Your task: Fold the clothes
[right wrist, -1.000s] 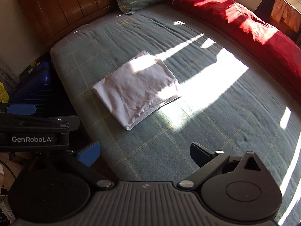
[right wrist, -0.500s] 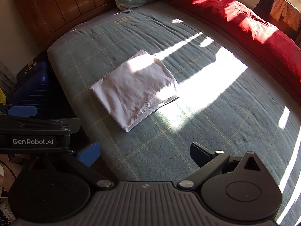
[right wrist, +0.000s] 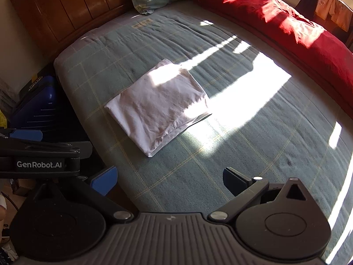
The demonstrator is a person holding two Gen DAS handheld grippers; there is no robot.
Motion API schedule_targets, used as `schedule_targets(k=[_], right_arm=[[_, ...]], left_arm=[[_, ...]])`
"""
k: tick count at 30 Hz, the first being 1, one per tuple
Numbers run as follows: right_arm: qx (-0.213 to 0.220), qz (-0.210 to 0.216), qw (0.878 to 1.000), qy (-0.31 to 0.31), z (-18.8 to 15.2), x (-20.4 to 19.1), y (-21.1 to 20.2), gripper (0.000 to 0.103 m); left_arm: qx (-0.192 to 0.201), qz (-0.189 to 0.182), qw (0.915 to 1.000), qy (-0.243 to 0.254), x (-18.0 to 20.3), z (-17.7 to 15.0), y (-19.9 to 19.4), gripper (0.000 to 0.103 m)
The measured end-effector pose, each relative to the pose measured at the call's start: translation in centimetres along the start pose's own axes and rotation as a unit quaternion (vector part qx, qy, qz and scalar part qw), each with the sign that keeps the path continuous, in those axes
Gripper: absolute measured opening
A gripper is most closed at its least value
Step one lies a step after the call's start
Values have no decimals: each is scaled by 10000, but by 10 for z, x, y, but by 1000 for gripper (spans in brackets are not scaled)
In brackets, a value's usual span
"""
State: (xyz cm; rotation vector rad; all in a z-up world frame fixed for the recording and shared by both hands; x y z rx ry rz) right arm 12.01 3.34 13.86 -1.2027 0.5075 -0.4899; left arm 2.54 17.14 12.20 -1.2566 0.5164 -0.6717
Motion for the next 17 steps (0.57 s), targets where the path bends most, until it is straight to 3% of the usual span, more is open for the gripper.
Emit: schedule_targets(k=[17], right_arm=[[38,-35,10000,18,6,4,1,103]], left_arm=[[58,52,10000,41,4,10,2,96]])
Point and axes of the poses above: each gripper's, at about its wrist camera, not at the fingertips, and y roughly the way its jaws point, x to its right, z to its top, the point moved 4 cm from there along y, roughly the way its jaws point, and after that the axes turned 8 degrees about -x, right-handed, at the moved point
